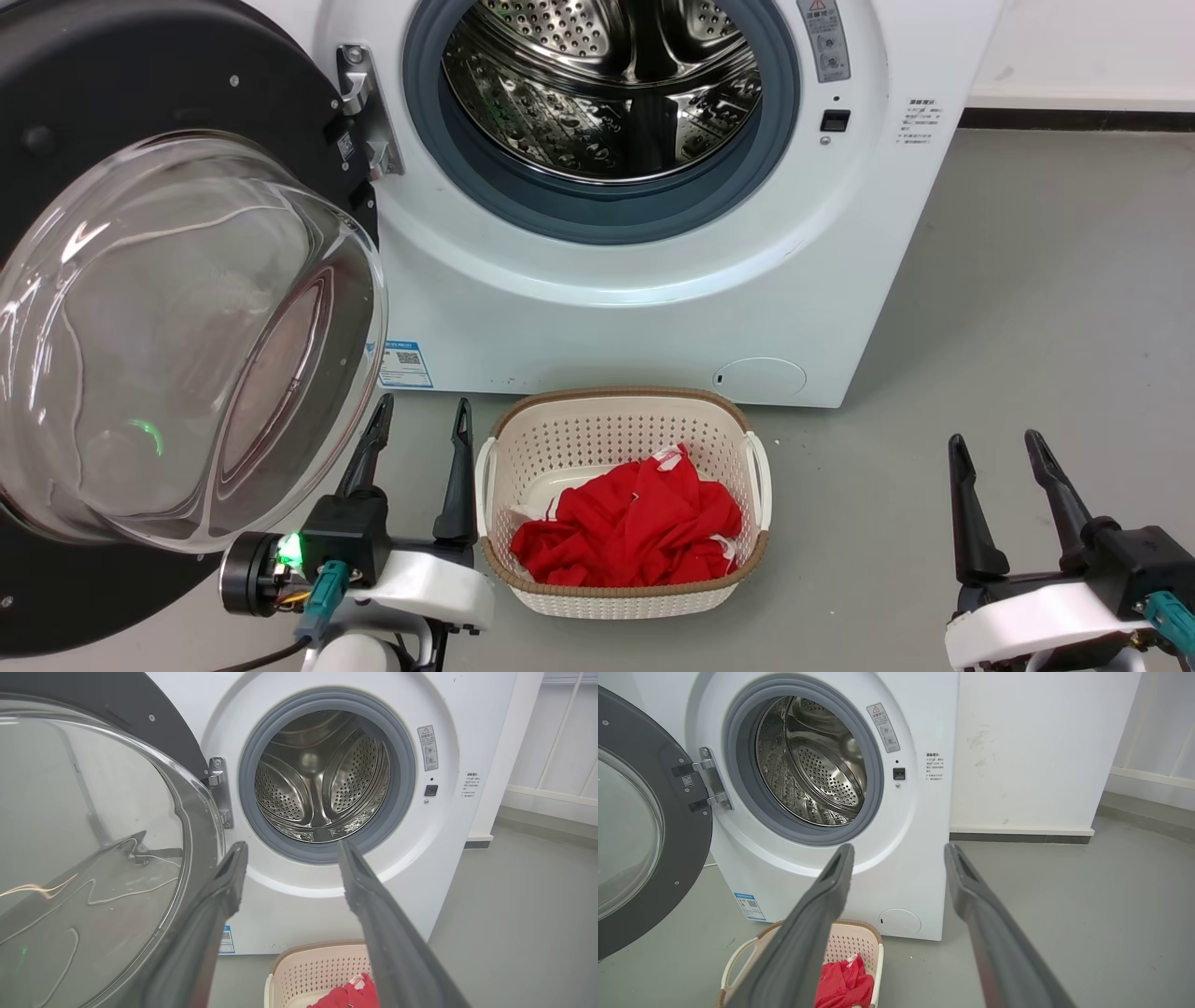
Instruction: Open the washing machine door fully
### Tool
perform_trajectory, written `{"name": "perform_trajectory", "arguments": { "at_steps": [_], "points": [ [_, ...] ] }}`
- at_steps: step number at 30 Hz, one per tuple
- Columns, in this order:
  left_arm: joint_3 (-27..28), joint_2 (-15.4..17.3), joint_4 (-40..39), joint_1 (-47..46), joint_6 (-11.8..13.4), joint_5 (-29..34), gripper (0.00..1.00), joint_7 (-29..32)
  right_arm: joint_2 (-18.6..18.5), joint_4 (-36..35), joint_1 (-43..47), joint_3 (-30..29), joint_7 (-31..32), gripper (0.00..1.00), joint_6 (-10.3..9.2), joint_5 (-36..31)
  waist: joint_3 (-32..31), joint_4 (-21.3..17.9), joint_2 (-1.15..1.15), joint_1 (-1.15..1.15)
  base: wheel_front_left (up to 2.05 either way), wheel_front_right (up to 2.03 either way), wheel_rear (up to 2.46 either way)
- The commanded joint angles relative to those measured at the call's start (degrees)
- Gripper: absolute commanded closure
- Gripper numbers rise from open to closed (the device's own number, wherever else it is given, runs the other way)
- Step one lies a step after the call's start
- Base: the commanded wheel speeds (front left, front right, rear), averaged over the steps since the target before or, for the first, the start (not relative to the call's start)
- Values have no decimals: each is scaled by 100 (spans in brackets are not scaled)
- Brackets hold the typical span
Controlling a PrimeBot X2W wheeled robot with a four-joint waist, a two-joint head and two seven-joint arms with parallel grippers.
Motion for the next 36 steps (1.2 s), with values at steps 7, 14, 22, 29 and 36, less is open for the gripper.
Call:
{"name": "perform_trajectory", "arguments": {
  "at_steps": [7, 14, 22, 29, 36],
  "points": [
    [-10, -2, 49, 68, 70, 161, 0, -11, 9, -23, 16, 17, -48, 0, -4, -8, 12, -9, 0, 0, 0, 0, 0],
    [2, -5, 80, 52, 68, 196, 0, -10, 9, -30, 30, 25, -49, 0, -4, 8, 15, 26, 0, 0, 0, 0, 0],
    [14, -8, 70, 60, 50, 205, 0, -11, 9, -7, 29, 50, -51, 0, -4, 64, 28, 17, 0, 0, 0, 0, 0],
    [39, -4, 200, 141, -1, -213, 100, 74, 1, 184, 41, 28, 79, 100, 1, 424, 27, 8, 0, 0, 0, 0, 0],
    [164, 22, 248, 113, -105, -1081, 100, 265, 1, 243, -36, -10, 277, 100, 1, 1248, 16, -10, 0, 0, 0, 0, 0]
  ]
}}
